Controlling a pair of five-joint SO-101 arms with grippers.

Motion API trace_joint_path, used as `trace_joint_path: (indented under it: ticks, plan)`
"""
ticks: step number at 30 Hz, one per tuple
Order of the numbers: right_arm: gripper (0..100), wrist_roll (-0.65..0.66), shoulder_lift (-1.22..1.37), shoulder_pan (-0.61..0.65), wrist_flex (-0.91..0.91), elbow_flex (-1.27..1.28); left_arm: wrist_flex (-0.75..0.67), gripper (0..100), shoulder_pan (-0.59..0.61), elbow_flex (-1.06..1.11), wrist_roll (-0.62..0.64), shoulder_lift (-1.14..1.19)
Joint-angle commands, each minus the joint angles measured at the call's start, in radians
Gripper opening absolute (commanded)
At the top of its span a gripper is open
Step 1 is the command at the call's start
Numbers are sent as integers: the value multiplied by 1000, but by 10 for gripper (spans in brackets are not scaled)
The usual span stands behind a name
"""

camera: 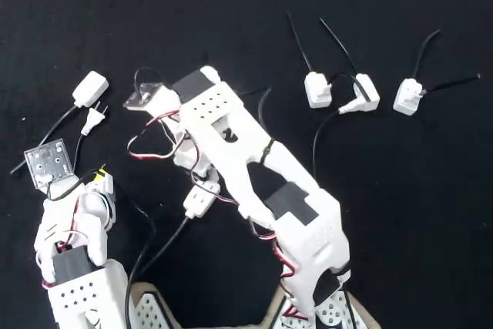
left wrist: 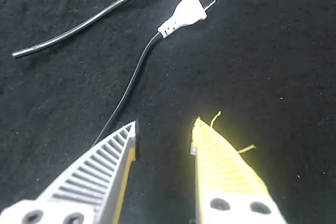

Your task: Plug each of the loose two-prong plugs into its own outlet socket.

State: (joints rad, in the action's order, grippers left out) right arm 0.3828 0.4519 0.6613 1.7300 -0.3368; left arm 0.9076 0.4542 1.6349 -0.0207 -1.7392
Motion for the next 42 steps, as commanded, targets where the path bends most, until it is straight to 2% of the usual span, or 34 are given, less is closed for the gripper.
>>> trace_joint_path:
  ticks: [1, 7, 16, 24, 38, 42]
  plan:
    - [11, 9, -5, 11, 32, -62, 5, 180, 10, -62, -9, -9]
    - [11, 9, 68, 9, 32, -56, 6, 180, 61, -74, -5, -9]
    - [11, 11, 88, 12, 34, -68, 6, 180, 62, -76, -6, -9]
    - [11, 71, 142, 12, 34, -73, 6, 180, 62, -76, -6, -9]
    - [11, 71, 199, 41, 29, -107, 6, 180, 64, -76, -6, -9]
    - [11, 25, 188, 40, -11, -62, 6, 180, 64, -76, -6, -9]
